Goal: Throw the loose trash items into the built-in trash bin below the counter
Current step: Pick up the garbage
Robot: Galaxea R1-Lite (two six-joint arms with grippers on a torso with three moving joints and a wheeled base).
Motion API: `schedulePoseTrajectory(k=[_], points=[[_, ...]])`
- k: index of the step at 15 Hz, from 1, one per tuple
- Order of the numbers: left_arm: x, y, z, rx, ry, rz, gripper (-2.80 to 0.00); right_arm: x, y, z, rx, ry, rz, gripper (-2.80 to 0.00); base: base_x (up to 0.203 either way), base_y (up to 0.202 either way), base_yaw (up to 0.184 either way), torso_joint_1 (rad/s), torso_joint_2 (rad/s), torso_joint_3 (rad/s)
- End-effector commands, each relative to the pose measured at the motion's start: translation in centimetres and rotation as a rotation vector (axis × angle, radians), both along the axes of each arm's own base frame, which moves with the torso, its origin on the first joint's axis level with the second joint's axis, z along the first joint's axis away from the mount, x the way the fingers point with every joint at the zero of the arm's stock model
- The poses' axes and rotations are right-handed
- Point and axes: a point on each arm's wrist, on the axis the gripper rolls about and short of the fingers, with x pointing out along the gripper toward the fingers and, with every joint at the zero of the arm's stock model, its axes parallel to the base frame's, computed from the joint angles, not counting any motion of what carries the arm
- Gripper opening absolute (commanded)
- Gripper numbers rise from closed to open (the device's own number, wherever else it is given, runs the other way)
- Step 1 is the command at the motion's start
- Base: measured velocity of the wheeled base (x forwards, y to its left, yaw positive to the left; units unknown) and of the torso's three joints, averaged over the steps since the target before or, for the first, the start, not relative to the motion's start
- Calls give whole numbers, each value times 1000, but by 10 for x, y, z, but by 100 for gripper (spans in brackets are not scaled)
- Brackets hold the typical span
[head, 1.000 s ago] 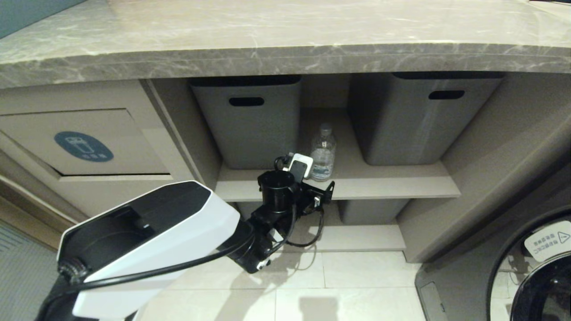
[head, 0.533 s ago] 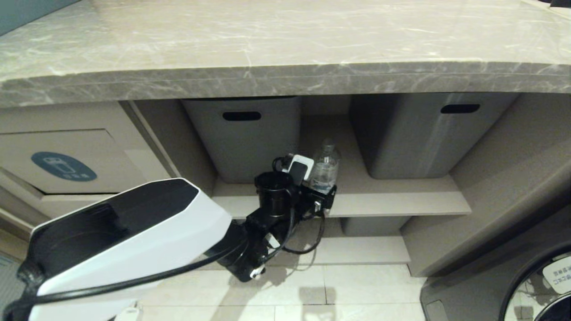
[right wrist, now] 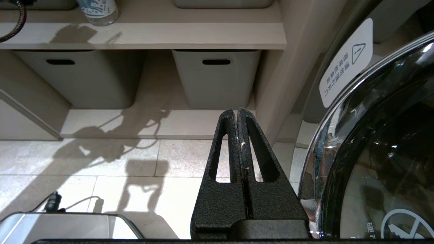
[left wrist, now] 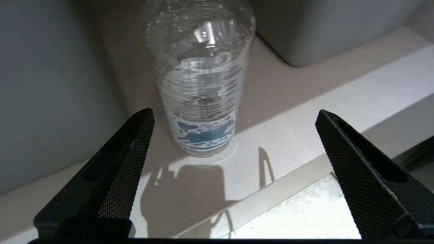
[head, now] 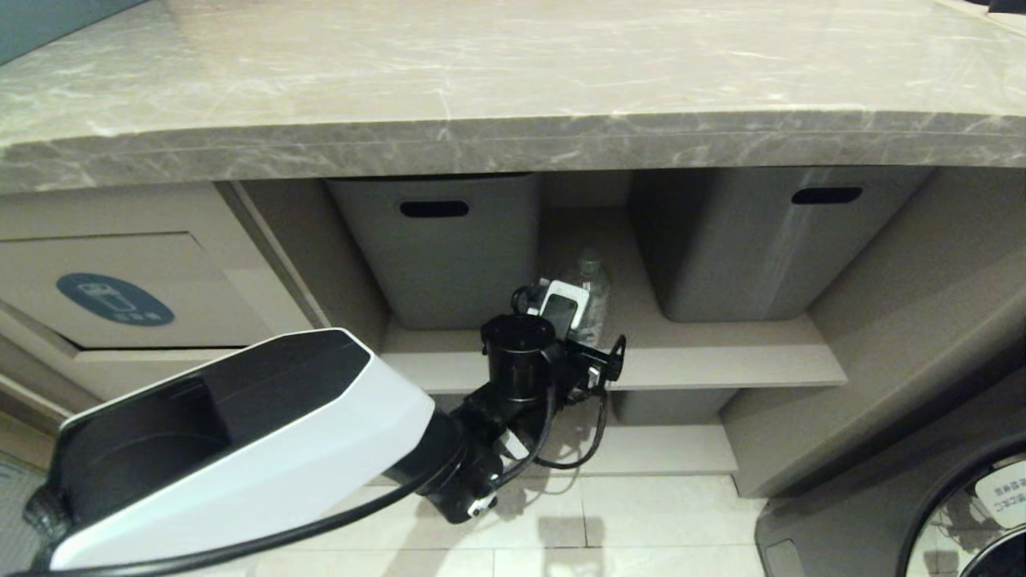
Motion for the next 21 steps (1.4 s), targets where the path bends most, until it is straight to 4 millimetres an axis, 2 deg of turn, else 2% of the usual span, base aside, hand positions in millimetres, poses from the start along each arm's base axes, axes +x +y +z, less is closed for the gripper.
schedulePoseTrajectory(k=[1, 5, 10, 13, 21], points=[[3, -1, -6, 4, 3, 18, 0, 0, 0, 0, 0, 0, 1, -280, 0, 0, 0, 0, 0, 0], [9, -2, -12, 9, 7, 58, 0, 0, 0, 0, 0, 0, 1, -280, 0, 0, 0, 0, 0, 0], [46, 6, -26, 22, -23, 129, 0, 0, 0, 0, 0, 0, 1, -280, 0, 0, 0, 0, 0, 0], [65, -1, -37, -8, -48, 127, 0, 0, 0, 0, 0, 0, 1, -280, 0, 0, 0, 0, 0, 0], [86, -20, -45, -73, -111, 108, 0, 0, 0, 0, 0, 0, 1, -280, 0, 0, 0, 0, 0, 0]])
